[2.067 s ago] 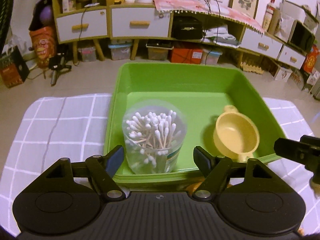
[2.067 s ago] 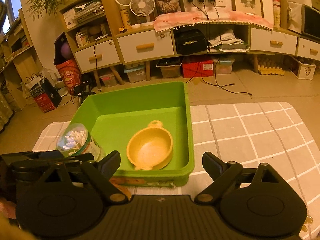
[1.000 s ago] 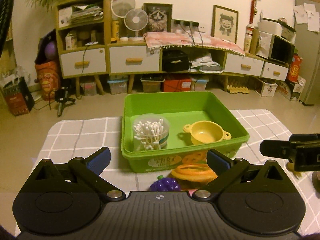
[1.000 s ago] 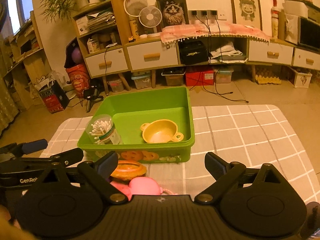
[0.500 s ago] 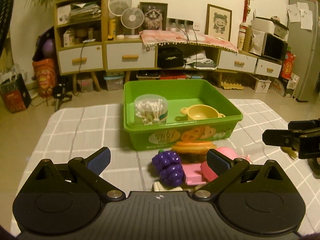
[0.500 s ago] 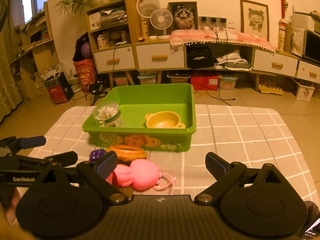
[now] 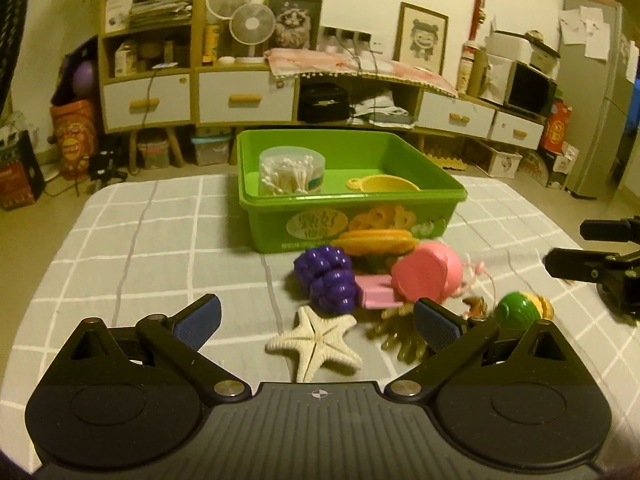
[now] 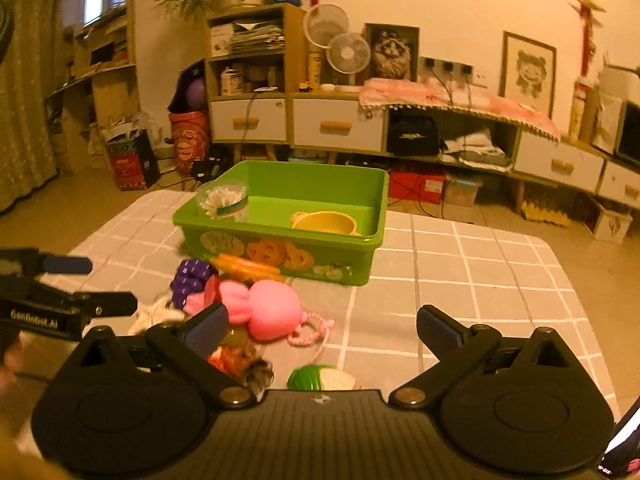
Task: Organize rigid objects
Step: 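Move both tools back from the bin to the toys on the table, then grasp the white starfish with the left tool while the right tool grasps the green-husked corn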
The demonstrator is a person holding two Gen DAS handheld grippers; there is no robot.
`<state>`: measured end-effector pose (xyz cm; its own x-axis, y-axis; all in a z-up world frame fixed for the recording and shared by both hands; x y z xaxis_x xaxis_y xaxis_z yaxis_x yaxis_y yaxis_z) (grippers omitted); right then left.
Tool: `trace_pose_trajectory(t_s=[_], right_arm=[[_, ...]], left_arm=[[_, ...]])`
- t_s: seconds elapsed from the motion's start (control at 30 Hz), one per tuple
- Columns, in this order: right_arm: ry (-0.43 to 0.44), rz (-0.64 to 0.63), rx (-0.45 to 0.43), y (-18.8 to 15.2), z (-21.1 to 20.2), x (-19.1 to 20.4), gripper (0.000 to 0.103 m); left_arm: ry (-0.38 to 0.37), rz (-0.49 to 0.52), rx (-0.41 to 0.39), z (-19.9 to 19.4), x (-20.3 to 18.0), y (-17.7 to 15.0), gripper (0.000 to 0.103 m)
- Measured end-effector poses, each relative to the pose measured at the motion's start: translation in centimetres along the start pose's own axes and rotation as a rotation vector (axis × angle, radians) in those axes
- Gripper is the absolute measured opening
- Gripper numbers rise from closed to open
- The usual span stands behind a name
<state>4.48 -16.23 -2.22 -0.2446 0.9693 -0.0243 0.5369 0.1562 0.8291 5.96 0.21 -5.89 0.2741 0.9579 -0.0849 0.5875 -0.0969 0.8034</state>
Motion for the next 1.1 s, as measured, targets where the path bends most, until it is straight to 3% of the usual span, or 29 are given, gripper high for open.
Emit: trace_pose_trajectory(t_s=[0.3, 0.47, 0.8, 1.1], right_arm=[[0.09, -0.057, 0.062, -3.3, -0.4, 1.0, 0.08], [0.115, -0.069, 0.106, -5.0, -0.1, 1.4, 0.08], [0.068, -0.055, 0.154, -6.0, 1.4, 0.4, 0.08], [0.027, 0.082, 0.236, -6.9, 3.3, -2.0, 0.08]], left_arm=[[-0.065, 0.032, 0.014, -0.1, -0.9, -1.7, 0.101], [-0.066, 0.067, 0.033, 0.4, -1.3, -2.7, 0.101], [-0.032, 0.045, 0.07, 2.6, -0.5, -3.9, 0.101], [-0.037, 0.043, 0.073, 3.7, -0.8, -3.9, 0.1]])
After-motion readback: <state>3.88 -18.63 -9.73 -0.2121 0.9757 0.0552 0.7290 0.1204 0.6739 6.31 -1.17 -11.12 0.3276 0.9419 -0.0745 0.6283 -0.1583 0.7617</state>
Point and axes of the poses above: each gripper's, at about its wrist camera, not at the fingertips, and z roughly the way its jaws point, x to its left, y to its top, the point moved 6 cm from there along z, roughly the way its jaws point
